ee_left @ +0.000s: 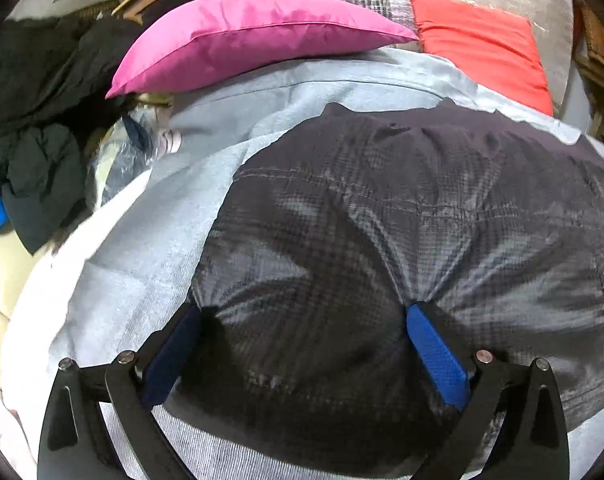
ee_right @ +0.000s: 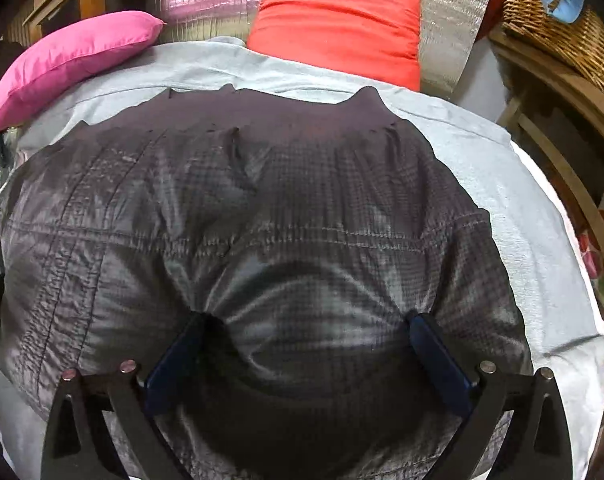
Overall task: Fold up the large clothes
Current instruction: 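Press both tools down on the folded jacket to flatten it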
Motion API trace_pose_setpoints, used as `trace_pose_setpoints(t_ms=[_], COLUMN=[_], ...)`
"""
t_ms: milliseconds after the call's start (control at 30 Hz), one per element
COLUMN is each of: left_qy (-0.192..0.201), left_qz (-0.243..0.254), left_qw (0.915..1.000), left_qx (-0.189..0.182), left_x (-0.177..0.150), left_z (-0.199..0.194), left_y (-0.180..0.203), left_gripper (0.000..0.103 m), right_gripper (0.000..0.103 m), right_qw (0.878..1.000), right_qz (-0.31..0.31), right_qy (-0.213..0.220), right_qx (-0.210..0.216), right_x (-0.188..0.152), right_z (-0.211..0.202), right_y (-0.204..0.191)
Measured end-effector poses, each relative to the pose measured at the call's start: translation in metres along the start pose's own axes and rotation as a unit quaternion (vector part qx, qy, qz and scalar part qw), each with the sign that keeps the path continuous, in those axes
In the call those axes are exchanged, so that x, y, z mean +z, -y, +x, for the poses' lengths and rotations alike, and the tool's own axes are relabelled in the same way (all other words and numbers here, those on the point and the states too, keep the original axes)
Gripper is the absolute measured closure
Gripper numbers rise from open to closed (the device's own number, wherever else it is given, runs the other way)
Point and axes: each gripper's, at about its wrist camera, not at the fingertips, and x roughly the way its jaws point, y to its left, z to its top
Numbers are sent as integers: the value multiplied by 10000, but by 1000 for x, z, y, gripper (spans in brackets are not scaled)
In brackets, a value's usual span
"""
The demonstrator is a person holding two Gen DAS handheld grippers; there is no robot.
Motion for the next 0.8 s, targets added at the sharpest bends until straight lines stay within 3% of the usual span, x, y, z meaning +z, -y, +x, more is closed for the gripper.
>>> trace_pose_setpoints(t_ms=[67,233,300,333,367,433,600,633,700,767,800], left_qy=[113,882,452,88,-14,62,623,633,421,63,132], left_qz=[-42,33,306,332,252,97,-114,-62,257,501,435], left_qw=[9999,9952,9968,9981,9988,9992,9977,9978,9985,9981,9984], left_qx=[49,420,586,505,423,373,227,199,226,361,337], left_x=[3,-11,-14,-16,-16,-12,0,1,-1,-7,-7], left_z=[-9,-53,-32,-15,-10,-17,-49,-49,-34,-16,-17], left_y=[-8,-10,-5,-5,-7,-12,-11,-7,8,16,13], left_gripper=[1,1,1,1,1,1,1,1,1,1,1], right_gripper=[1,1,1,1,1,1,1,1,1,1,1], right_qw=[9999,9982,9988,9990,9983,9965,9957,9953,9972,9943,9918], right_qz=[113,149,222,319,567,819,759,799,728,1017,1196], right_qy=[64,560,437,300,114,86,454,439,182,-44,-79], right_qx=[20,139,21,-29,47,158,272,320,24,326,444], right_x=[3,-13,-23,-28,-33,-33,-30,-30,-32,-37,-40], right_z=[-8,-46,-39,-34,-21,-21,-46,-44,-24,-7,-9], right_y=[8,23,36,42,57,69,78,80,82,96,103])
